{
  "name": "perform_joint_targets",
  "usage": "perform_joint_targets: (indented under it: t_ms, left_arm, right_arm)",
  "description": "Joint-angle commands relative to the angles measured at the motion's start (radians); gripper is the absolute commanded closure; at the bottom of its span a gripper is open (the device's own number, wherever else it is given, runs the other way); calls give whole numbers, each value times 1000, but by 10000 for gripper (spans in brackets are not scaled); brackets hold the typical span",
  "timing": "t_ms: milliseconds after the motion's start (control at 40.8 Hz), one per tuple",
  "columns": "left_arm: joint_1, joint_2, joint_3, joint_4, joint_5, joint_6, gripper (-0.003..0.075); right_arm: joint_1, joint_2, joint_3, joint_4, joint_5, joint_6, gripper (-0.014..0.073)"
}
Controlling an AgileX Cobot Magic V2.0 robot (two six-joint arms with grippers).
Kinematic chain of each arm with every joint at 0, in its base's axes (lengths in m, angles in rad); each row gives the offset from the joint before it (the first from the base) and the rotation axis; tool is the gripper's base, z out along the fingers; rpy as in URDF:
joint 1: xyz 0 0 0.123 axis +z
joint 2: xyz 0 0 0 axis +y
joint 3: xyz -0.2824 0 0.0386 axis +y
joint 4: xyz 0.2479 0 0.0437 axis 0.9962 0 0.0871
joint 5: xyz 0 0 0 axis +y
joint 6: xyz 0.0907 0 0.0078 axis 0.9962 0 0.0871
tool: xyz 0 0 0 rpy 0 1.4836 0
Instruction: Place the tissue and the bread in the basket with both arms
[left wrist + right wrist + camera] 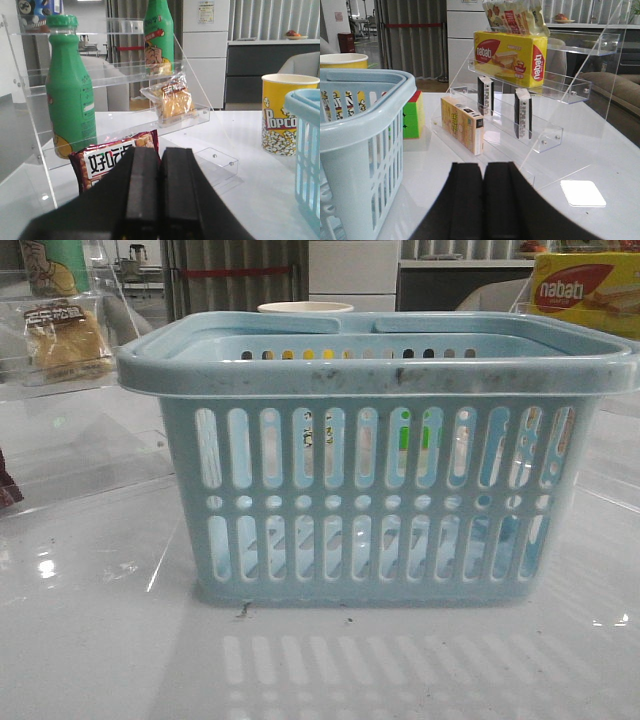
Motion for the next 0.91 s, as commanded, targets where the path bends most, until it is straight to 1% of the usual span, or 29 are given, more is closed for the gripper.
perform_joint_targets:
  t_ms: [0, 98, 147, 319, 539, 662, 882]
  left_arm:
    - [-3, -17, -69, -5, -106, -3, 629]
    - [-3, -14, -148, -5, -95, -3, 629]
    - [-3, -9, -206, -5, -66, -3, 629]
    - [-3, 58, -418, -5, 77, -3, 629]
    - [-3, 233, -661, -5, 250, -3, 629]
    - [-3, 322, -734, -5, 376, -3, 629]
    - [-3, 418, -733, -5, 484, -3, 629]
  right_arm:
    - [2, -18, -75, -10, -56, -4, 536]
    - [2, -11, -194, -10, 23, -4, 536]
    - [2, 3, -262, -10, 76, -4, 536]
    - [2, 118, -502, -10, 244, -4, 536]
    - [2, 298, -756, -11, 428, -54, 536]
    - [2, 384, -819, -11, 495, -57, 536]
    - [2, 491, -802, -11, 594, -57, 536]
